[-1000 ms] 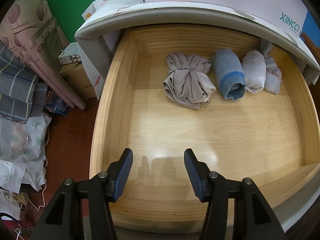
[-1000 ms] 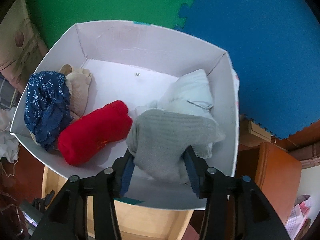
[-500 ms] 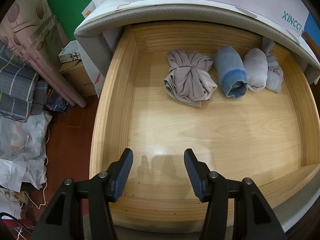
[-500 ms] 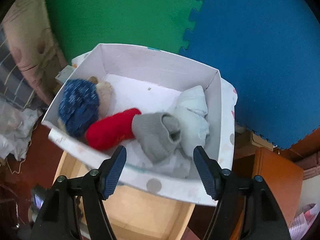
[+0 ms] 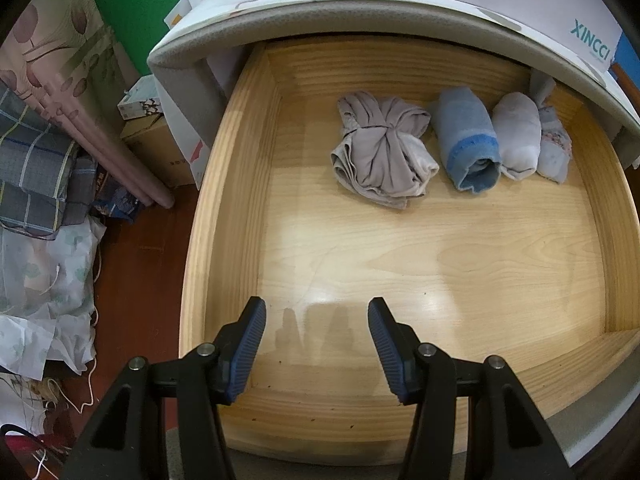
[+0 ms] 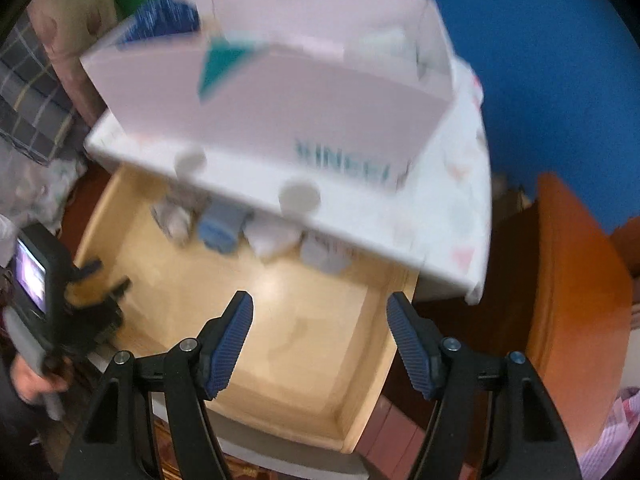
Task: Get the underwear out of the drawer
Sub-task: 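Lower the left gripper onto the beige tied bundle and close it while the right returns to the drawer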
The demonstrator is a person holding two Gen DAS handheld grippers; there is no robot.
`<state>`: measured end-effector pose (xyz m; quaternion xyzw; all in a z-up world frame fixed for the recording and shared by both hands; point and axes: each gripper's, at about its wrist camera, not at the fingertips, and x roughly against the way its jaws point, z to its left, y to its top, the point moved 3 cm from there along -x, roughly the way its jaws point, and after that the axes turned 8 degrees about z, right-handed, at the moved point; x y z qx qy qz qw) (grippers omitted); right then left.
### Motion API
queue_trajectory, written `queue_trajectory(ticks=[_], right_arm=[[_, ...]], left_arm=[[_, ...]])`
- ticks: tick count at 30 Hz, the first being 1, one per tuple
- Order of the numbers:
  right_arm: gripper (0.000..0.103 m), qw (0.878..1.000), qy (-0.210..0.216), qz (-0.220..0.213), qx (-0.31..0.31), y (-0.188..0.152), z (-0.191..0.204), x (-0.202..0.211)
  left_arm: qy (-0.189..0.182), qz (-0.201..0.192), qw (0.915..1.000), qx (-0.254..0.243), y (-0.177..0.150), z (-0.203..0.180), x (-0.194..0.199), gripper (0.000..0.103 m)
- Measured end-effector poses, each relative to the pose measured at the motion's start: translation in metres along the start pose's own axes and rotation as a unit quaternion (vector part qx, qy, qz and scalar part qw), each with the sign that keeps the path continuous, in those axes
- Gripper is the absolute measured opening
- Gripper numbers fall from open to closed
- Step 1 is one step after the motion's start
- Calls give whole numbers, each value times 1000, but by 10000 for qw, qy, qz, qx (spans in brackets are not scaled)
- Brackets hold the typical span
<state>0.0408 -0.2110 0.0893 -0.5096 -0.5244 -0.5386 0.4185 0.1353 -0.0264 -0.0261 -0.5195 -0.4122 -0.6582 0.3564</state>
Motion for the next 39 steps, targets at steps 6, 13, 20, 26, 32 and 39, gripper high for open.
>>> queue_trajectory(ticks=[6, 13, 20, 26, 32, 39], right_arm=[[67, 9988, 219, 437, -99, -30, 11, -56], [67, 9967, 317, 723, -201, -49, 13, -93], [67, 9933, 385, 1051, -302, -63, 12, -119], [67, 9906, 544, 1197, -378, -71, 9, -134], [67, 9892, 608, 1278, -381, -72, 9, -145], [68, 9882, 651, 1330, -385, -67, 16, -154]], left_arm=[[-33, 7, 9999, -169, 6, -2, 2, 54], [127, -201, 9987, -451, 31, -10, 10, 54], [-120, -111, 9996, -240, 64, -16, 2, 54], [-276, 15, 9996, 56, 85, -18, -14, 54], [-258, 142, 9994, 207, 98, -23, -24, 54], [-336, 270, 9986, 317, 109, -24, -34, 54]])
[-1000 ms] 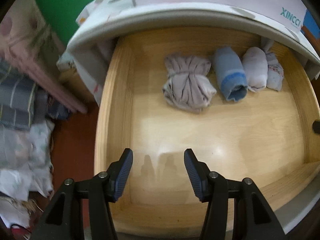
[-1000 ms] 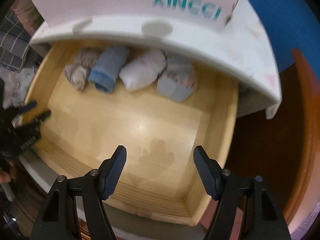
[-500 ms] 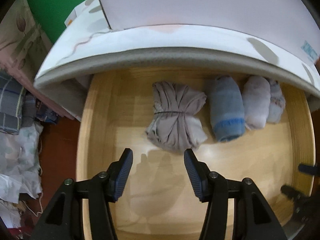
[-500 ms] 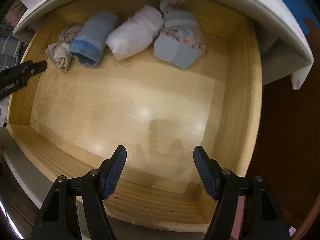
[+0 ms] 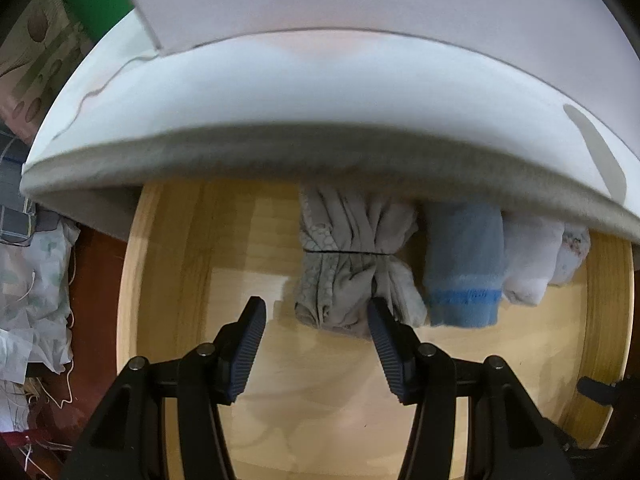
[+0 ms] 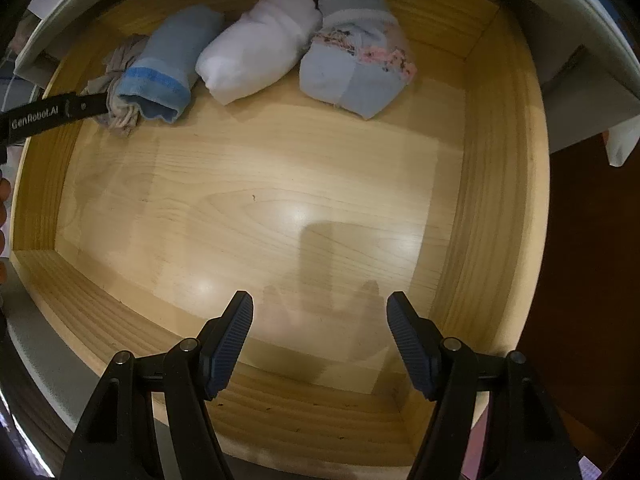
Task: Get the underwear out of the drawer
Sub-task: 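Lower the left gripper onto the beige tied bundle and close it while the right returns to the drawer, then lower the right gripper onto the light blue rolled underwear and close it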
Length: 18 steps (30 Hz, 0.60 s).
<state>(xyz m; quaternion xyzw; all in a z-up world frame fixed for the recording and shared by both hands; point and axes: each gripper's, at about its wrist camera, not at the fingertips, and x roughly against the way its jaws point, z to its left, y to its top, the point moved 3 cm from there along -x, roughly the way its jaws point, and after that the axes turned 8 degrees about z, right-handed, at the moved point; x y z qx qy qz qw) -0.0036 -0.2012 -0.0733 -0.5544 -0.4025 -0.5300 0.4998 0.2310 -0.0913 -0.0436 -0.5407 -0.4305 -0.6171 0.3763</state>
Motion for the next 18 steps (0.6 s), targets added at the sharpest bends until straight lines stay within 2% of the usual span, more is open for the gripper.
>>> queue_trajectory(ticks=[7, 8, 9, 10, 18], right_arm=[[70, 10000, 17, -12, 50, 1, 4, -9], [70, 10000, 23, -23, 57, 1, 5, -10], [70, 10000, 21, -25, 62, 0, 5, -9], [70, 10000, 12, -24, 69, 0, 5, -10], [71, 10000, 24, -43, 65, -1, 2, -9]], left_arm=[[-47, 83, 9997, -209, 7, -6, -12, 54], [-87, 78, 9997, -221, 8, -7, -13, 51], [-131, 77, 9996, -232, 9, -7, -14, 37], [-262, 75, 9994, -219, 10, -7, -15, 32], [-48, 172, 9989, -434, 8, -14, -16, 25]])
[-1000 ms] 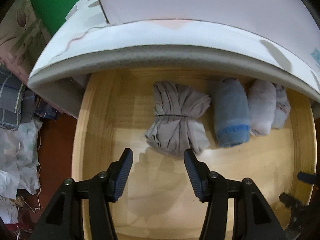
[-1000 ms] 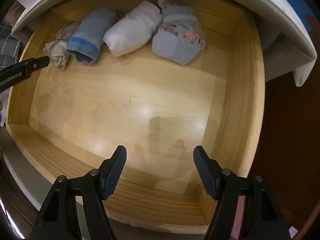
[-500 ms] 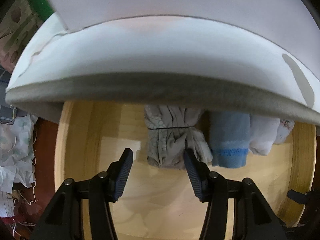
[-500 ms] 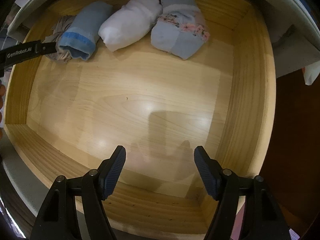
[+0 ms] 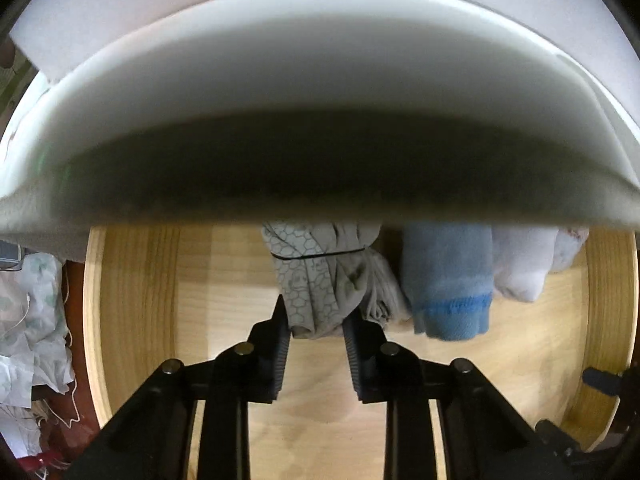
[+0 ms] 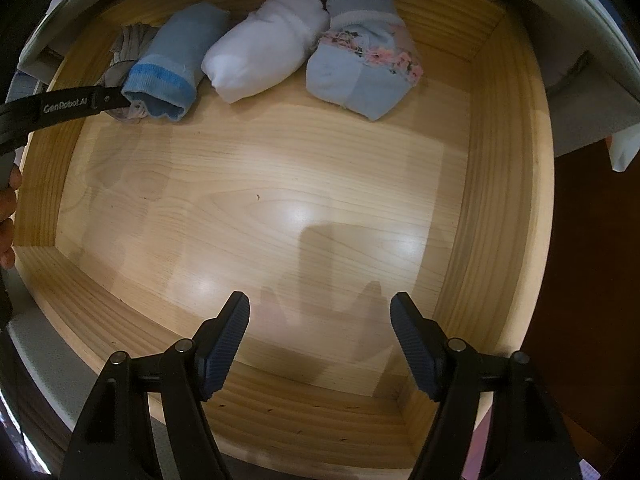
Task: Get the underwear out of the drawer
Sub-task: 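Lower the right gripper onto the light blue rolled underwear and close it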
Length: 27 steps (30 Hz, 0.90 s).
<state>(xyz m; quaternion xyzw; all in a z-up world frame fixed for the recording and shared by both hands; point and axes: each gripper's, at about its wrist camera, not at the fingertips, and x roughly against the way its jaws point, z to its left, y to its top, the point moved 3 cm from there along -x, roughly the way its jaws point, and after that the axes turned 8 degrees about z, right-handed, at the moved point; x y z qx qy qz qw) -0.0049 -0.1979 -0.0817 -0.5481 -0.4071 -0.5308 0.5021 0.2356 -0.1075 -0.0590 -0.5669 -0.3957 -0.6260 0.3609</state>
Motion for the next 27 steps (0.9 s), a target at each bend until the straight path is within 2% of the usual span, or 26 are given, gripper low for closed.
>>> queue_trajectory(ticks=[4, 11, 16, 21, 27], right_arm=[[71, 10000, 15, -2, -24, 0, 0, 2], [71, 9999, -34, -103, -50, 11, 3, 7], [68, 9991, -187, -356, 149, 26, 16, 19], [55, 9972, -212, -589, 403, 42, 38, 30], [51, 9969, -27, -724, 318, 59, 63, 37]], left_arm=[[-32, 156, 9999, -15, -7, 7, -1, 24], [209, 239, 9989, -358, -20, 13, -2, 24], [215, 325, 9991, -194, -29, 32, -2, 25], [216, 429, 9988, -100, -33, 39, 2, 25], [287, 418, 9978, -421, -44, 38, 8, 25]])
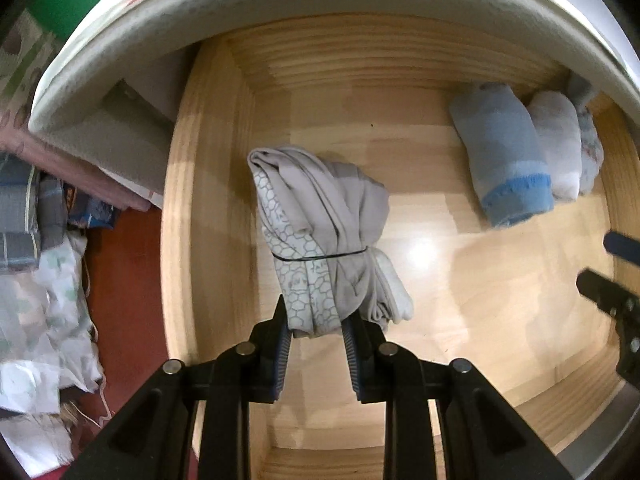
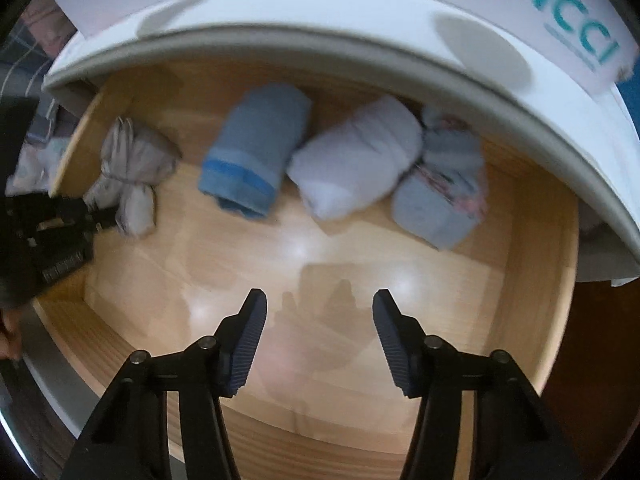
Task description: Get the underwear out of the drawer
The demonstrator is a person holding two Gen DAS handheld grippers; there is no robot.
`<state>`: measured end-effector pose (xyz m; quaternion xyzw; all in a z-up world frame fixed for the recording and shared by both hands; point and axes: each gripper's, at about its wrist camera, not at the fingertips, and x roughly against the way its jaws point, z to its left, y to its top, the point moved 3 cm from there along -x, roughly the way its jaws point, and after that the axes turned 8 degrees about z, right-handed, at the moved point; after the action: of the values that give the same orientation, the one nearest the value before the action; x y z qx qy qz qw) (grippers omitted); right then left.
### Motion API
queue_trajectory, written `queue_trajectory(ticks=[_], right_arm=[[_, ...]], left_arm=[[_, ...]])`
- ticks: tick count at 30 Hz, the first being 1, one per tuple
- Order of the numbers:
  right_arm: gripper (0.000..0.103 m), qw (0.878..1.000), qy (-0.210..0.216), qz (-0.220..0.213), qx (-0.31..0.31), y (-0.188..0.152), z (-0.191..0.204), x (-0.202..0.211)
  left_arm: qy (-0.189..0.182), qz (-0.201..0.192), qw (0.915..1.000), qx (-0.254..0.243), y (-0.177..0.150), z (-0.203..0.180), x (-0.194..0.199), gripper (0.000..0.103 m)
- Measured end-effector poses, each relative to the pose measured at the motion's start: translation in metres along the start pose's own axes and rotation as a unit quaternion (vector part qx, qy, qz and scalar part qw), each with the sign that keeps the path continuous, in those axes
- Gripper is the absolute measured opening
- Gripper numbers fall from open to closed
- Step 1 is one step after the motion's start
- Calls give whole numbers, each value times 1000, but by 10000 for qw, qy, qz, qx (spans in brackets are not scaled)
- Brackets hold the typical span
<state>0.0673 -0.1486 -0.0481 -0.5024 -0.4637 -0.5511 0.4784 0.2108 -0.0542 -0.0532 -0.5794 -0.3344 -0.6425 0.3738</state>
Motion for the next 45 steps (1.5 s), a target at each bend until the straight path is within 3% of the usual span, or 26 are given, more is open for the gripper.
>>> queue_trajectory(ticks=[11, 26, 32, 34, 38, 45], right_arm=[[50, 9981, 141, -257, -543, 19, 29, 2], [50, 9954, -130, -556, -766, 57, 49, -1], [43, 9953, -230, -432, -833, 71, 51, -5], [36, 9955, -309, -404, -797, 76, 53, -7], [14, 9958, -250, -189, -861, 73, 52, -14], [7, 9947, -124, -30, -1020, 76, 40, -16]], left_arm=[[-16, -118, 9999, -62, -6, -8, 14, 24], [65, -162, 9998, -69, -15, -9, 14, 24], [70, -169, 9998, -79, -15, -7, 14, 24], [69, -175, 9998, -82, -16, -6, 14, 24], [73, -182, 9998, -85, -16, -6, 13, 24], [83, -175, 9998, -94, -15, -7, 12, 24]])
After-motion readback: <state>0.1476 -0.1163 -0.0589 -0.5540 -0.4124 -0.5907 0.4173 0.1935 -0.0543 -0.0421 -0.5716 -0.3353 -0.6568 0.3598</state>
